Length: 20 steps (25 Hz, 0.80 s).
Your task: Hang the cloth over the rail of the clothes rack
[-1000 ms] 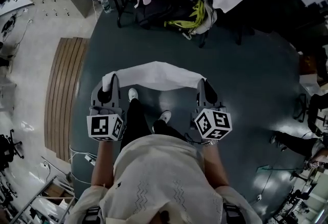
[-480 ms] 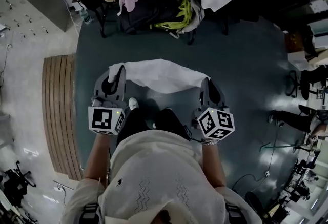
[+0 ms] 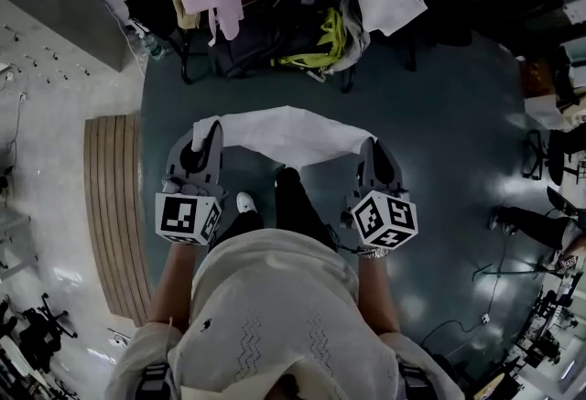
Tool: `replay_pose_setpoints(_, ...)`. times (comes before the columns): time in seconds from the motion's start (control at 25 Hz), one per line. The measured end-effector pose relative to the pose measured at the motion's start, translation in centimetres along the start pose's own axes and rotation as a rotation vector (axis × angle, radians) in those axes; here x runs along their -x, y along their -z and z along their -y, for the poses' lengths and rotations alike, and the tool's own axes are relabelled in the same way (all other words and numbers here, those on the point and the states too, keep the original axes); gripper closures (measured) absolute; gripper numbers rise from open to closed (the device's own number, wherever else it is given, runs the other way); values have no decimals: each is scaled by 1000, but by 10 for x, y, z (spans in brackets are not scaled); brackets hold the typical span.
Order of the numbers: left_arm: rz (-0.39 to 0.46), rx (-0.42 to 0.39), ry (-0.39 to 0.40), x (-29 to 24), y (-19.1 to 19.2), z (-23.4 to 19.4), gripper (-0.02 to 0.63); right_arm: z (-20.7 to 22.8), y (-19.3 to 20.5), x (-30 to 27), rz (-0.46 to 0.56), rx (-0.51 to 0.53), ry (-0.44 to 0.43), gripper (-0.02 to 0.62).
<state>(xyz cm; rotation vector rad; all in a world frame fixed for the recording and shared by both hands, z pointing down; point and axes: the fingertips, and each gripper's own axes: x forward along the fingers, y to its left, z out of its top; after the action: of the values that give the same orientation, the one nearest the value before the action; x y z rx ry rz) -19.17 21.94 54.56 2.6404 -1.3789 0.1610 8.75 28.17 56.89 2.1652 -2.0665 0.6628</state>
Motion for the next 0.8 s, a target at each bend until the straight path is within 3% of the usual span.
replay_pose_setpoints(0.16,-18,-46,-74,-54,-20,-13,586,26,-27,-68,11,-41,-54,574)
replay_pose_setpoints(0.44,19,-92,-112,-151,-52,4,586,65,-93,-169,20,27,-184,574)
replay_pose_setpoints(0.64,-23,-72,-133,-194,-46,7,586,89,-106,-198,0,18,-182,574)
replay_pose_setpoints(0.8,-7,-73,-124,-230,-58,-11,586,99,-120,-223,-3,34,-159,574)
